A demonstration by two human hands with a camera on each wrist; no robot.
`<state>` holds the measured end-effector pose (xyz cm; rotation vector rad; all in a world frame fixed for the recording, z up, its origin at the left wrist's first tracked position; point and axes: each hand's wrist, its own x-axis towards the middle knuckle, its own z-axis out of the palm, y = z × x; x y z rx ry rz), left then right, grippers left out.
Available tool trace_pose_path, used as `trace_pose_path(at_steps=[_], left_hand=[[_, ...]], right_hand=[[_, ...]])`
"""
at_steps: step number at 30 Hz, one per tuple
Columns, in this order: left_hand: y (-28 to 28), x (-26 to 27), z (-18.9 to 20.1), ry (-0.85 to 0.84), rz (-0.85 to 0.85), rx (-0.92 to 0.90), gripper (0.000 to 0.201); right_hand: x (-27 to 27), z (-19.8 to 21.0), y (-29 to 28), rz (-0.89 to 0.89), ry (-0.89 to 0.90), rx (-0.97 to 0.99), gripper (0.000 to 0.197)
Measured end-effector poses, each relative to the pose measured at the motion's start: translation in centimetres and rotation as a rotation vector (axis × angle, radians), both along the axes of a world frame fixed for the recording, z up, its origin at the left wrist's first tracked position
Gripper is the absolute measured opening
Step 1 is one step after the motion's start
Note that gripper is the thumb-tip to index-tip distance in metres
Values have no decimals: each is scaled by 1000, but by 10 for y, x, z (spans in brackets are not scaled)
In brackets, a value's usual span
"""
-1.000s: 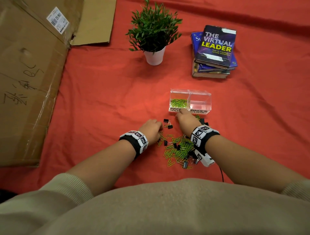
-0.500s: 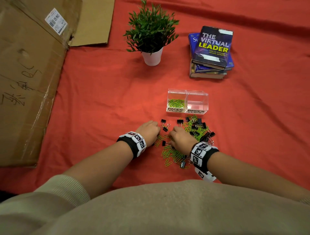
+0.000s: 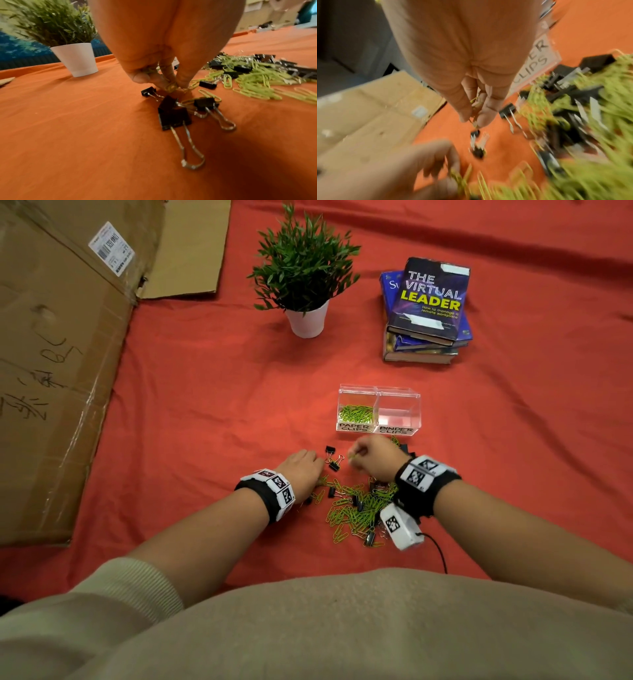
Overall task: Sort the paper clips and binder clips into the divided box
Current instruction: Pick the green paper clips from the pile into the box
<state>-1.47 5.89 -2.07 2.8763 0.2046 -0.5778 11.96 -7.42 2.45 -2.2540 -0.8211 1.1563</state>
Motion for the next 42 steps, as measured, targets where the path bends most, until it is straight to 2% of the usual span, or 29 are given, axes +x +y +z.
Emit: trace_pose_path(at_steps=[3,6,8,12,16,18,20,22,27,32,37,39,42], left_hand=[[-1,6,4,-8,177,-195,18],[0,9,9,-36,357,-362,13],[0,12,14,-63,436,-434,13],[0,26,29,-103,527,-509,14],[4,51,46,-143,530,-518,11],[8,69,53,-169,519,-503,9],[12,90,57,-185,515,-475,10],[13,110,57,-172,492,-407,14],[6,134,51,-116,383,-286,19],[2,120,48,-195,284,-268,26],[-2,78,41,-332,299,-259,12],[-7,61,31,-294,334,-263,10],[-14,43,15,-138,331,-252,15]], right_hand=[[30,21,16,-102,-6,117,5],[55,28,36,-159,-168,154,14],[65,23,46,-122,-276,129,20],[62,14,44,61,-446,79,27],[45,2,16,11,-520,212,16],[36,-9,-4,42,-453,126,14],[28,-21,-24,146,-426,5,17],[23,-29,-39,223,-449,-70,21],[17,-37,-52,287,-515,-142,41],[15,-42,-51,360,-577,-154,33],[10,-44,-47,358,-580,-135,21],[8,-42,-45,326,-537,-153,23],[8,-38,-41,295,-474,-204,25]])
